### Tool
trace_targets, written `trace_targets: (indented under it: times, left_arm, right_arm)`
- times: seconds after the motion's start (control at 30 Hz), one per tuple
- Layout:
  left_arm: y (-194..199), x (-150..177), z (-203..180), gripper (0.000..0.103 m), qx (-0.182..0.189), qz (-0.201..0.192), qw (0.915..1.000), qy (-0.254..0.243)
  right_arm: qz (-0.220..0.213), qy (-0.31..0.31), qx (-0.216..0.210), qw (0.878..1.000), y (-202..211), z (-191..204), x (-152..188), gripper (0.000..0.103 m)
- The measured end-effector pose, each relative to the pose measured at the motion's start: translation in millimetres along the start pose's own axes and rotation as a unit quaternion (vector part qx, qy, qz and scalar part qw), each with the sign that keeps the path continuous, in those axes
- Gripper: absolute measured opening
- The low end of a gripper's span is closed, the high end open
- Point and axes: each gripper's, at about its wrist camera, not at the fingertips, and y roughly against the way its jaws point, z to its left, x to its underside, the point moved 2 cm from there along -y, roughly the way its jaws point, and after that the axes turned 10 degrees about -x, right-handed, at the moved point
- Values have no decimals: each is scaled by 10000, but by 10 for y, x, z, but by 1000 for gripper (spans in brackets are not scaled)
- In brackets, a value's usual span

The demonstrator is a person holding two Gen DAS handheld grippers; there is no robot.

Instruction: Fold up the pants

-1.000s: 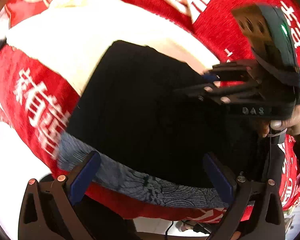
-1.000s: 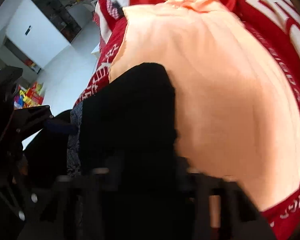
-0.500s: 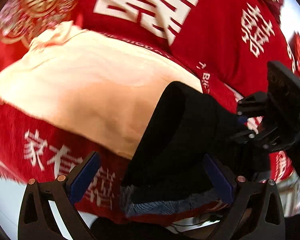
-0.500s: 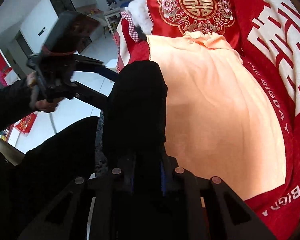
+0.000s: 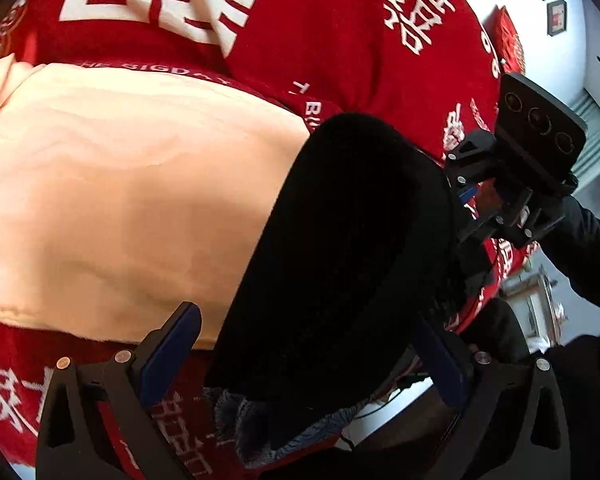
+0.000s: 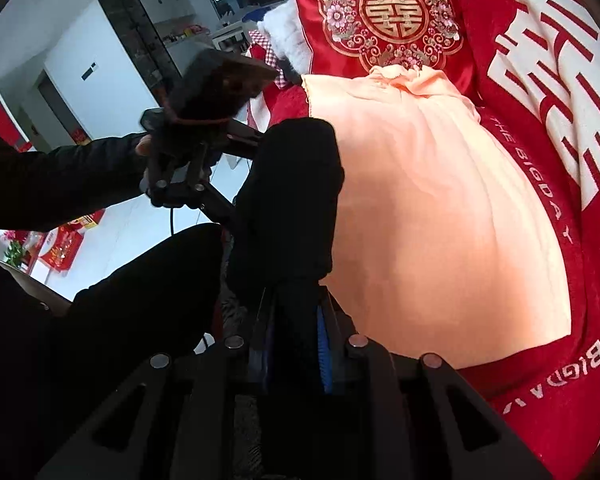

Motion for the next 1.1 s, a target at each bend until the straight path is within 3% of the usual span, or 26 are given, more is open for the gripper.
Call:
trace_targets:
  times: [0.13, 0.23, 0.27, 0.3, 0.33, 0.43, 0.47, 0.53, 0.6, 0.63, 0.7, 0.77, 0.87, 0.93, 1.0, 1.1]
  left_arm:
    - [-37, -87, -84, 103, 714, 45, 9974, -78]
    - [-240, -105, -201, 103, 578, 340, 9975, -241]
    - [-271, -106, -234, 95, 455, 323, 9980, -288]
    - [-289, -96, -259, 79, 314, 311, 9985, -310]
    - [-300, -87, -273, 54, 225, 354, 9988, -266]
    - [-252, -53, -242, 37, -73, 363, 9990, 259]
    - [-247, -30, -247, 37, -294, 413, 9981, 356]
    - [-243, 25, -328, 37, -577, 466, 9956, 574]
    - [-195, 25, -470, 37, -804, 396, 9943, 570]
    - [-172, 19, -572, 37, -1014, 369, 9930, 481]
    - [-152, -8, -764, 37, -1373, 285, 9899, 219]
    - [-184, -52, -900, 37, -1748, 325, 9840, -63]
    - [-188, -110, -952, 35, -1765, 535, 9828, 119]
    - [-160, -142, -937, 34, -1741, 681, 9818, 344]
    - [-123, -178, -1038, 32, -1795, 752, 9799, 427]
    - [-25, -195, -1183, 30, -1747, 750, 9809, 413]
  right_arm:
    - [10, -50, -89, 9999, -66, -71, -43, 20]
    - [84, -78, -23, 9999, -126, -147, -121, 20]
    - [101, -87, -2, 9999, -127, -154, -129, 20]
    - [121, -105, 48, 9999, -122, -159, -134, 20]
    - [120, -131, 124, 9998, -107, -162, -132, 20]
    - [-189, -600, 544, 9965, 97, -245, -104, 23]
    - [-424, -833, 609, 9938, 228, -263, -71, 23]
    - [-783, -1072, 1042, 9857, 481, -172, 55, 35]
    - [-704, -1181, 1490, 9792, 554, 9, 257, 50]
    - [-674, -1238, 1500, 9786, 528, 125, 399, 59]
    - [-543, -1393, 1313, 9800, 348, 264, 654, 67]
    - [-39, -1469, 1458, 9783, 33, 244, 867, 67]
    - [622, -1862, 1531, 9685, -432, -17, 1133, 67]
    - [506, -1539, 1654, 9728, -512, -15, 1101, 68]
    - [494, -1831, 1579, 9691, -428, -9, 1033, 68]
    - [-248, -1722, 1699, 9700, 9, 283, 1032, 68]
